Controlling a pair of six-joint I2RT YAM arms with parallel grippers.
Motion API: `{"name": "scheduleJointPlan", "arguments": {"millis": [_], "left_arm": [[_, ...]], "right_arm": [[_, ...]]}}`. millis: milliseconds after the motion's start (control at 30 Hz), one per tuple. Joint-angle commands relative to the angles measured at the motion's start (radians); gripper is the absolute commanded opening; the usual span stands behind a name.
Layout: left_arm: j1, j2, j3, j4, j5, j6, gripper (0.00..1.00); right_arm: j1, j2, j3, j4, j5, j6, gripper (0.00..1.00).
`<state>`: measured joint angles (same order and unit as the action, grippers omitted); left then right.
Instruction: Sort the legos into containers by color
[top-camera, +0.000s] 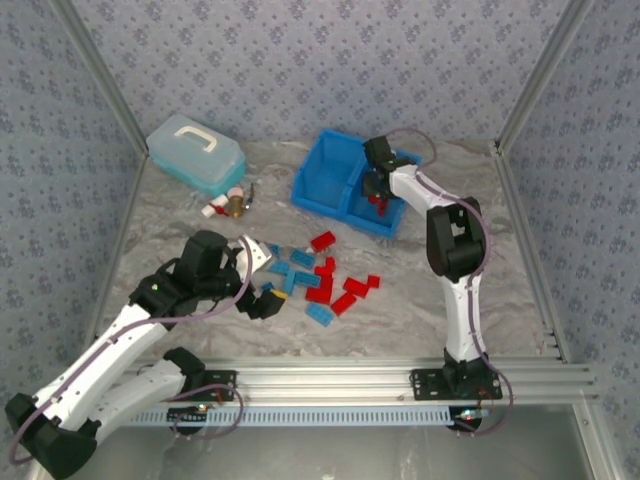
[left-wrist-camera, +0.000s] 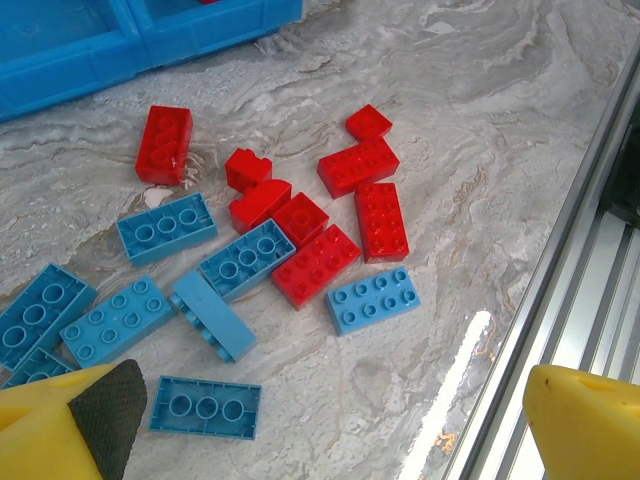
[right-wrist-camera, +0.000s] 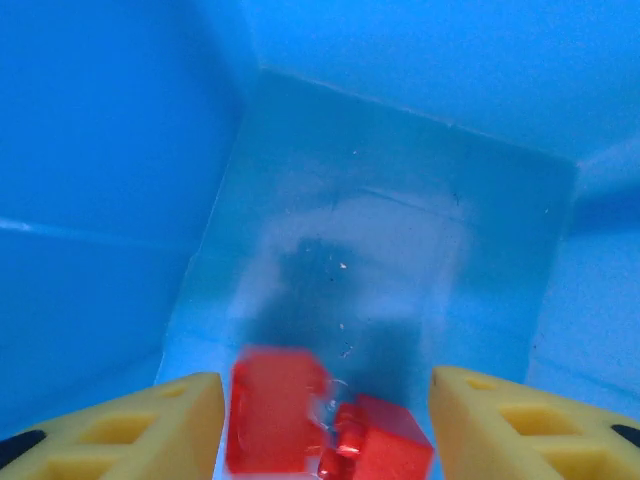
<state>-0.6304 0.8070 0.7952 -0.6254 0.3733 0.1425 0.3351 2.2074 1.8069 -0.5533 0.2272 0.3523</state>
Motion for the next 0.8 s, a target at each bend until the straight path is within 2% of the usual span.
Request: {"name": "scheduleJointPlan", "arguments": {"millis": [0, 200, 400, 600, 767], "left_arm": [[-0.003, 0.001, 0.006, 0.006, -0.002, 0.017, 0.99], [-0.003, 0.002, 0.006, 0.007, -0.002, 0.017, 0.99], [-0.003, -0.001, 0.007, 0.0, 0.007, 0.02, 0.99], [-0.002, -0.003, 0.007, 0.006, 0.027, 0.023, 0.99], [-0.002, -0.002, 0.009, 0.01, 0.09, 0.04, 0.99]], "right_arm": [[0.004, -0.043, 0.058, -0.03, -0.012, -0.022, 0.6], [0.03, -0.226, -0.024, -0.039, -0.011, -0.04, 0.59], [0.12, -0.57, -0.344, -0.004, -0.014, -0.048, 0.61], [0.258, -0.887, -0.726, -0.088, 0.05, 0.139, 0.61], [0.318, -0.979, -0.901, -0.156, 0.031, 0.374, 0.61]]}}
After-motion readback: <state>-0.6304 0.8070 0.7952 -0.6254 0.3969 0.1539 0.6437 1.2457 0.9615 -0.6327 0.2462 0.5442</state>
